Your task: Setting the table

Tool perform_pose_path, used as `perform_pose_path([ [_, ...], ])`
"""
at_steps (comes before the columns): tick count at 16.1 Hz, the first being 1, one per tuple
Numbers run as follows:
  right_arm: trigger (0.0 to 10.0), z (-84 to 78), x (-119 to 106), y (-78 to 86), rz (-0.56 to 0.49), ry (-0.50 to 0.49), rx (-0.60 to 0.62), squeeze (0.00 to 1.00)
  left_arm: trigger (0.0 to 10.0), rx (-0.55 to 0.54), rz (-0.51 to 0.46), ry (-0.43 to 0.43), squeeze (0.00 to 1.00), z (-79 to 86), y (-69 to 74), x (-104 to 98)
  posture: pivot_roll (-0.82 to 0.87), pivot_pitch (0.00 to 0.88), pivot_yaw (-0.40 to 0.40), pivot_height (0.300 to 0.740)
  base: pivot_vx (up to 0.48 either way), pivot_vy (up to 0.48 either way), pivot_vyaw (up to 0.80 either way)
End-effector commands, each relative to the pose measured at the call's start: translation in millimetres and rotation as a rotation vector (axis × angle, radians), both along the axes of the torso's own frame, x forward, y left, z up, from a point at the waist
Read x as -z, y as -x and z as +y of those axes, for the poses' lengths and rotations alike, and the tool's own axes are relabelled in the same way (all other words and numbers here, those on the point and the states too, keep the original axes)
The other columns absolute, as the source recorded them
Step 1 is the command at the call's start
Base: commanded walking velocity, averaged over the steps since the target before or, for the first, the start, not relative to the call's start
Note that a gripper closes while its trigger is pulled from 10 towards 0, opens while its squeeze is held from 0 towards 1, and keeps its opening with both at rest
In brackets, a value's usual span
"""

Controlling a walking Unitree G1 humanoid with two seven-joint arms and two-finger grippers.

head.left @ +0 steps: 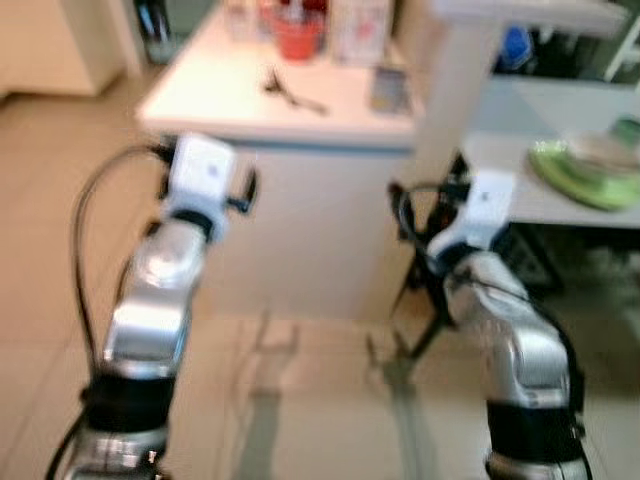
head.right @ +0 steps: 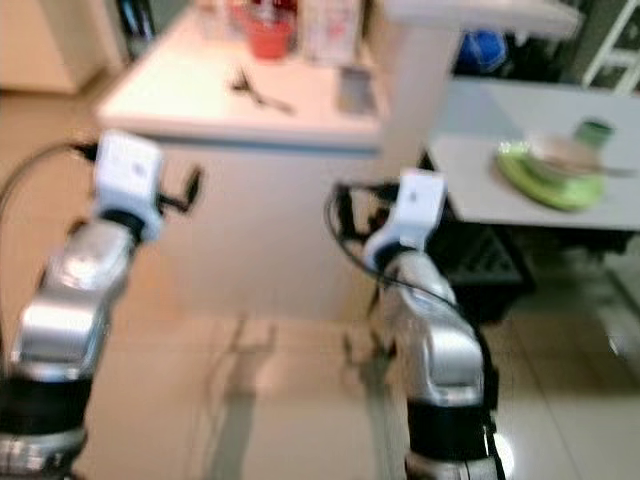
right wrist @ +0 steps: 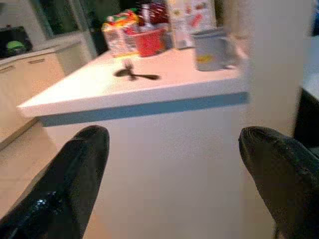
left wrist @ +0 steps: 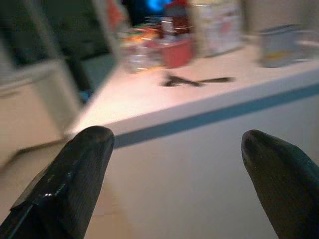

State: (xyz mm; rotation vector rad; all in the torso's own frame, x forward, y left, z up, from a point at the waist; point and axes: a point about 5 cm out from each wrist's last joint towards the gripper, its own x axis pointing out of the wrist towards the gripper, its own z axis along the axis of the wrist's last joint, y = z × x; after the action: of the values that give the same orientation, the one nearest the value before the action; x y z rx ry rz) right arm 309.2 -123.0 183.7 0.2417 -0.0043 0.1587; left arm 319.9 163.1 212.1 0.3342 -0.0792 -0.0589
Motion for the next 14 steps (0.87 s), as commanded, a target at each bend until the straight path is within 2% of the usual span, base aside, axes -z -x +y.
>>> perform_pose_path([
  [1, 10.0, -13.0, -2.4, -0.6, -0.014, 0.026, 0.058, 1.00, 10.0, 0.011, -0.006, 0.004, 0.00, -8.2, -1.1, 1.0, 0.03, 0.000, -0.042, 0.740, 0.000, 0.000, 0.00],
  [2, 10.0, -14.8, -1.6, -1.8, -0.006, 0.051, 0.075, 0.00, 10.0, -0.003, -0.012, 0.004, 0.00, -8.3, -1.1, 0.4, 0.03, 0.000, -0.042, 0.740, 0.000, 0.000, 0.00],
  [5, 10.0, -18.8, -3.1, -3.9, -0.013, 0.093, 0.104, 0.00, 10.0, 0.003, -0.021, -0.049, 0.00, -14.1, -0.9, 0.8, 0.04, 0.000, -0.048, 0.740, 0.000, 0.000, 0.00],
  [8, 10.0, -19.3, -5.7, -4.7, -0.027, 0.099, 0.109, 0.00, 10.0, 0.034, -0.044, 0.036, 0.00, -16.7, -1.4, -3.3, 0.04, 0.000, -0.048, 0.740, 0.000, 0.000, 0.00],
  [14, 10.0, -19.9, -7.5, -6.5, -0.034, 0.105, 0.104, 0.00, 10.0, 0.050, -0.048, 0.063, 0.00, -18.3, -1.6, -4.6, 0.04, 0.000, -0.050, 0.740, 0.405, 0.000, 0.00],
])
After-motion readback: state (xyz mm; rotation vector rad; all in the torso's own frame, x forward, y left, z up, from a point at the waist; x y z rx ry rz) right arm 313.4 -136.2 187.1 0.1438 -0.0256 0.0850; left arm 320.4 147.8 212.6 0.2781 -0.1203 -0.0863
